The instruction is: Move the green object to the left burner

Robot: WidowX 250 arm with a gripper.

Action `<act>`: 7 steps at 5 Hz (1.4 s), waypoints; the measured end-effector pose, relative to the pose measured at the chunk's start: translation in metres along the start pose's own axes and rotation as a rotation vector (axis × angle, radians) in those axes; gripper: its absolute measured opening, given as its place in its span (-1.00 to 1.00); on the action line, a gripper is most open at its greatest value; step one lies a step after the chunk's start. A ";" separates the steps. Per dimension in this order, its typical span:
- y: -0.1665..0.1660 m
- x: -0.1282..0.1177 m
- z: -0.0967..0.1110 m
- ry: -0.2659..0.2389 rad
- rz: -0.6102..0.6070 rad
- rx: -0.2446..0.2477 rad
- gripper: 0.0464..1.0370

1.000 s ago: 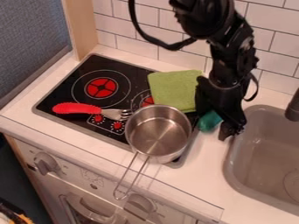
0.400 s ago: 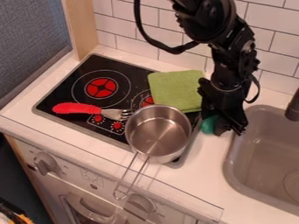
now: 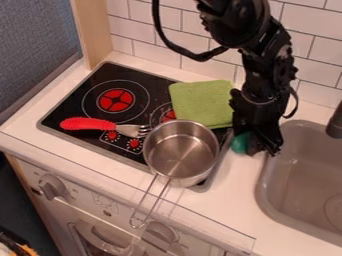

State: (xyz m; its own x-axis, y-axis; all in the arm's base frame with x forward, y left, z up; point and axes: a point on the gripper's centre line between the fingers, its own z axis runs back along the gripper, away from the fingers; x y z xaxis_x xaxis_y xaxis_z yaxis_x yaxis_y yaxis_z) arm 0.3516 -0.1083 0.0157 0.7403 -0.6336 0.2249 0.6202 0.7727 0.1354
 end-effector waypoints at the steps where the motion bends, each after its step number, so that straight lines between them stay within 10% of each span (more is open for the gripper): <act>1: 0.017 -0.003 0.026 -0.076 -0.090 0.007 -0.19; 2: 0.027 0.006 0.065 -0.200 -0.186 0.045 -0.19; 3: 0.044 -0.014 0.084 -0.198 -0.183 0.076 -0.19; 7: 0.152 -0.116 0.073 -0.037 0.044 0.083 -0.19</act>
State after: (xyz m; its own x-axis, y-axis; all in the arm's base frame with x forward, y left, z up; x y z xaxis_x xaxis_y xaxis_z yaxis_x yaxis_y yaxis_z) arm 0.3410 0.0849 0.0810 0.7552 -0.5984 0.2676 0.5625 0.8012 0.2041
